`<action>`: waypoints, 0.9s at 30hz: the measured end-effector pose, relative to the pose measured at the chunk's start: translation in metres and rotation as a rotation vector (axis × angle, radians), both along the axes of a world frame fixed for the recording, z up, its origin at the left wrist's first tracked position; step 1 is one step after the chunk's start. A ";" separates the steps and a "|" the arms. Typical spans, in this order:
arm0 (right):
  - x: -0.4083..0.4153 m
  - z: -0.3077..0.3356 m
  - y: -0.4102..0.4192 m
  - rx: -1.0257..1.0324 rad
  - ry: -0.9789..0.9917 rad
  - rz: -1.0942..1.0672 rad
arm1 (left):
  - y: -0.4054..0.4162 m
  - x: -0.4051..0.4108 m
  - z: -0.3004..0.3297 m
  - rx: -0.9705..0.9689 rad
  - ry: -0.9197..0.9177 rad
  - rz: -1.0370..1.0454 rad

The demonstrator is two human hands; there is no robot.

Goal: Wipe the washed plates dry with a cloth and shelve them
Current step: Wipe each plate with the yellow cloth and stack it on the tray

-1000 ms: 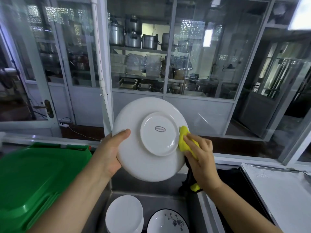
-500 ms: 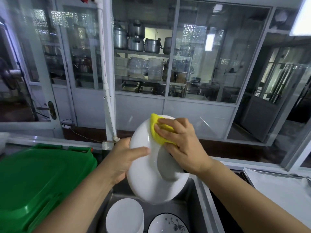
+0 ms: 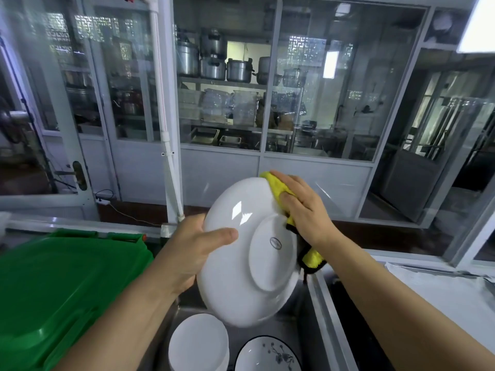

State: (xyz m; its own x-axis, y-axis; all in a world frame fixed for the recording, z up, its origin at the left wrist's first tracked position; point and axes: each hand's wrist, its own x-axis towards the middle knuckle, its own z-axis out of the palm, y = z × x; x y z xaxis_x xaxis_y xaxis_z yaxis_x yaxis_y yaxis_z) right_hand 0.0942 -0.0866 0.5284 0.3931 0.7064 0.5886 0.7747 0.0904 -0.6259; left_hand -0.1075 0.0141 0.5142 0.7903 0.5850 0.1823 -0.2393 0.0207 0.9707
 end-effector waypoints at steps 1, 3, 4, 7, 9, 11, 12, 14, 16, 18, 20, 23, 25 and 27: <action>0.002 -0.008 -0.003 0.008 0.077 -0.003 | 0.001 -0.002 0.002 -0.012 -0.014 0.012; 0.002 -0.029 -0.008 0.043 0.142 -0.039 | 0.005 -0.005 0.005 -0.041 -0.036 0.065; 0.000 -0.041 -0.009 0.070 0.163 -0.062 | 0.007 -0.005 0.006 -0.058 -0.047 0.097; -0.010 -0.069 -0.004 0.113 0.196 -0.160 | 0.013 -0.003 0.009 -0.136 -0.112 0.196; -0.022 -0.081 0.001 0.118 0.172 -0.224 | 0.014 0.001 0.010 -0.207 -0.142 0.275; -0.037 -0.087 0.007 0.127 0.154 -0.252 | 0.014 0.008 0.011 -0.287 -0.170 0.357; -0.045 -0.089 0.010 0.129 0.141 -0.257 | 0.013 0.010 0.011 -0.320 -0.185 0.399; -0.062 -0.097 0.015 0.125 0.123 -0.258 | 0.012 0.013 0.011 -0.360 -0.204 0.451; -0.081 -0.106 0.019 0.126 0.066 -0.274 | 0.011 0.014 0.010 -0.380 -0.218 0.477; -0.097 -0.110 0.022 0.133 -0.030 -0.281 | 0.012 0.015 0.007 -0.398 -0.236 0.490; -0.106 -0.104 0.024 0.123 -0.141 -0.280 | 0.011 0.016 0.003 -0.418 -0.237 0.498; -0.114 -0.083 0.029 0.118 -0.336 -0.290 | 0.011 0.017 0.000 -0.458 -0.237 0.464; -0.119 -0.071 0.031 0.105 -0.429 -0.291 | 0.014 0.016 -0.003 -0.482 -0.229 0.448; -0.124 -0.067 0.031 0.099 -0.495 -0.275 | 0.019 0.013 -0.005 -0.513 -0.227 0.424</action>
